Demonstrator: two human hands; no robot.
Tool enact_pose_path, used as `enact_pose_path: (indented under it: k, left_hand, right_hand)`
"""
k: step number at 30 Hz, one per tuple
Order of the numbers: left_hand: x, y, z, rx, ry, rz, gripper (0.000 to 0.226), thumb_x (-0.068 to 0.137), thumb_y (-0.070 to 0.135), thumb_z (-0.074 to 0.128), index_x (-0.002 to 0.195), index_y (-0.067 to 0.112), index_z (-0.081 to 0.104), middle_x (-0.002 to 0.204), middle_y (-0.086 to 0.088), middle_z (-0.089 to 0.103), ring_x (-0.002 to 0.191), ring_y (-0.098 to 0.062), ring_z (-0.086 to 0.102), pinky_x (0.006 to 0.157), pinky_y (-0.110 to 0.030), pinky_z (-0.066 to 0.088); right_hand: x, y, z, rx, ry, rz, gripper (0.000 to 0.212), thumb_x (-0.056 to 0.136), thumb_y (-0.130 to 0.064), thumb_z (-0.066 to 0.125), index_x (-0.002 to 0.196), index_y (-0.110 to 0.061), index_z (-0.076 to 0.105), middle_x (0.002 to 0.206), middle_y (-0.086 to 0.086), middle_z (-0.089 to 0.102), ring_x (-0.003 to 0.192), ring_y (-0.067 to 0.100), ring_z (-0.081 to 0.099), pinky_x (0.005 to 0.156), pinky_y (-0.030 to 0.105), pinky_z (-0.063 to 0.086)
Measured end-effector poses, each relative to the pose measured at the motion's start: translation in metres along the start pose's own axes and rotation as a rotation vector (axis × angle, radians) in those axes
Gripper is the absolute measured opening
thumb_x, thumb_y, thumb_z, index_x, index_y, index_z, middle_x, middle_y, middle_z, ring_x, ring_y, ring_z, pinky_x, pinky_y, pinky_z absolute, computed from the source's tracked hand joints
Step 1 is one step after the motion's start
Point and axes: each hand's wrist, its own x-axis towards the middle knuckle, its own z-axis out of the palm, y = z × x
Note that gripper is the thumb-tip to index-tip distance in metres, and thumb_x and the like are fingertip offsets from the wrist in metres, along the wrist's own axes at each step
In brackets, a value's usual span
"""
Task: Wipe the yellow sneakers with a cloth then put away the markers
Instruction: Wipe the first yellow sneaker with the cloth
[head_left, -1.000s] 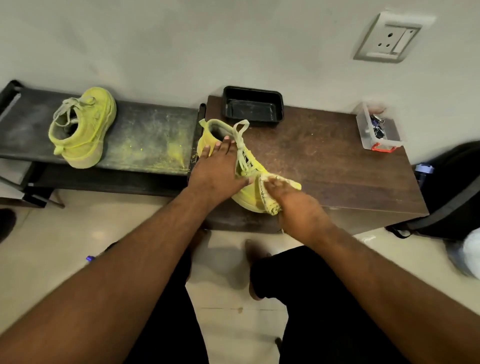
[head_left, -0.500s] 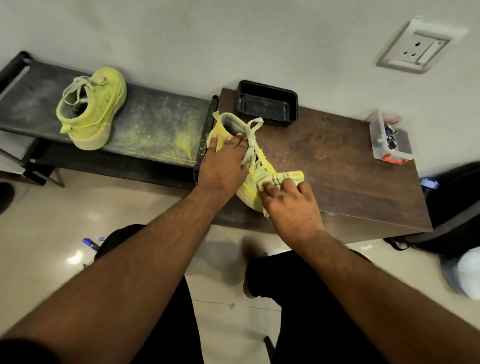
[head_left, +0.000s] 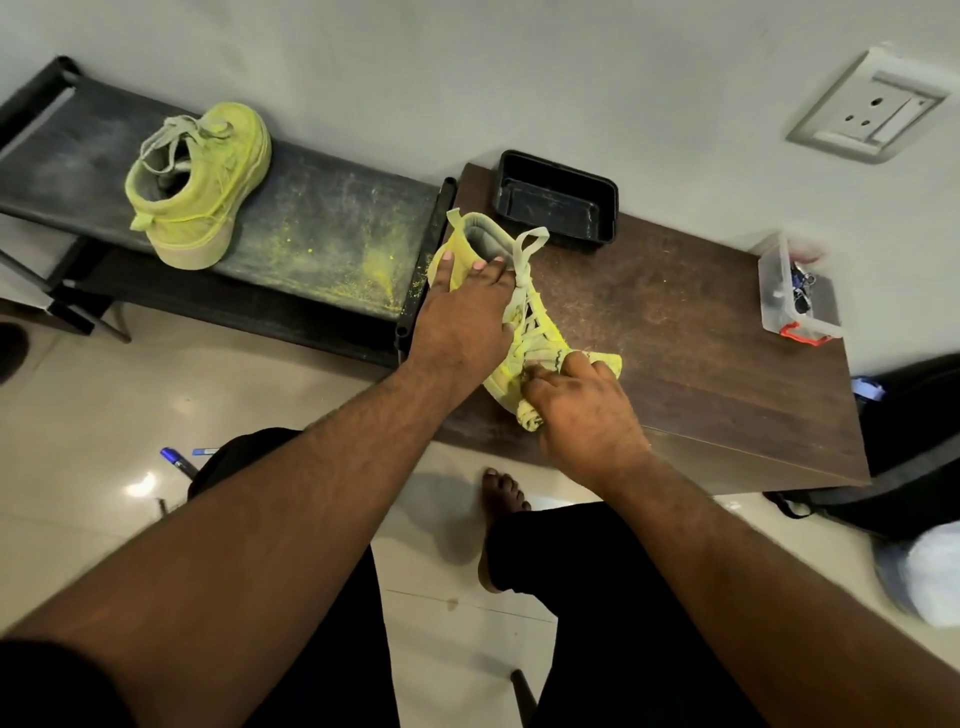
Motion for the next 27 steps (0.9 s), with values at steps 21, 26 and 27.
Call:
enact_pose_path:
  k: [21, 26, 27]
  left_hand:
    - [0.004, -0.003, 0.001, -0.037, 0.006, 0.004, 0.064, 0.095, 0.032, 0.048, 0.15, 0.017, 0.021, 0.158, 0.001, 0.021, 0.145, -0.016, 0.018, 0.118, -0.042, -0.006]
    - [0.006, -0.008, -0.003, -0.056, -0.016, 0.043, 0.064, 0.093, 0.034, 0.051, 0.149, 0.019, 0.025, 0.157, 0.001, 0.023, 0.144, -0.015, 0.022, 0.118, -0.042, -0.005]
    - [0.006, -0.008, -0.003, -0.048, -0.016, 0.043, 0.064, 0.093, 0.034, 0.051, 0.149, 0.019, 0.025, 0.157, 0.002, 0.024, 0.144, -0.015, 0.023, 0.118, -0.043, -0.005]
  right_hand:
    - [0.0, 0.018, -0.002, 0.74, 0.071, 0.258, 0.018, 0.079, -0.006, 0.057, 0.088, -0.019, 0.065, 0.083, 0.007, 0.062, 0.082, 0.021, 0.056, 0.062, 0.027, 0.042]
    - [0.007, 0.011, -0.007, 0.432, 0.08, 0.217, 0.037, 0.077, -0.009, 0.051, 0.112, -0.012, 0.062, 0.081, 0.003, 0.055, 0.095, 0.023, 0.05, 0.068, 0.028, 0.038]
    - [0.007, 0.005, -0.006, 0.438, 0.048, 0.175, 0.036, 0.077, -0.008, 0.052, 0.111, -0.01, 0.062, 0.081, 0.005, 0.055, 0.096, 0.025, 0.051, 0.069, 0.03, 0.041]
